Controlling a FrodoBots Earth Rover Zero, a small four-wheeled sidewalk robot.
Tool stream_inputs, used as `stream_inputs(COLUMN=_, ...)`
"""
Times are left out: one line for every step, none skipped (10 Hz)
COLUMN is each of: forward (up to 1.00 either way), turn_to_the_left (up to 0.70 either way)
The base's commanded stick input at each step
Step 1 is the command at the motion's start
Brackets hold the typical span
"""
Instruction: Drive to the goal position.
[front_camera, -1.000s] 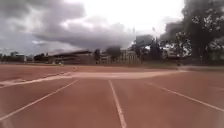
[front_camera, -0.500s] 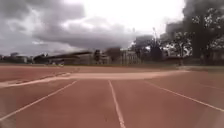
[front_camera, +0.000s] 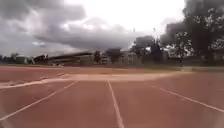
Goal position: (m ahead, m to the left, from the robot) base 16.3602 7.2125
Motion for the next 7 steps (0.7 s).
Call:
stream_inputs(forward=0.45, turn_to_the_left=0.0)
stream_inputs(forward=0.45, turn_to_the_left=0.0)
stream_inputs(forward=0.45, turn_to_the_left=0.0)
stream_inputs(forward=0.45, turn_to_the_left=0.0)
stream_inputs(forward=0.45, turn_to_the_left=0.0)
stream_inputs(forward=0.45, turn_to_the_left=0.0)
stream_inputs(forward=0.45, turn_to_the_left=0.0)
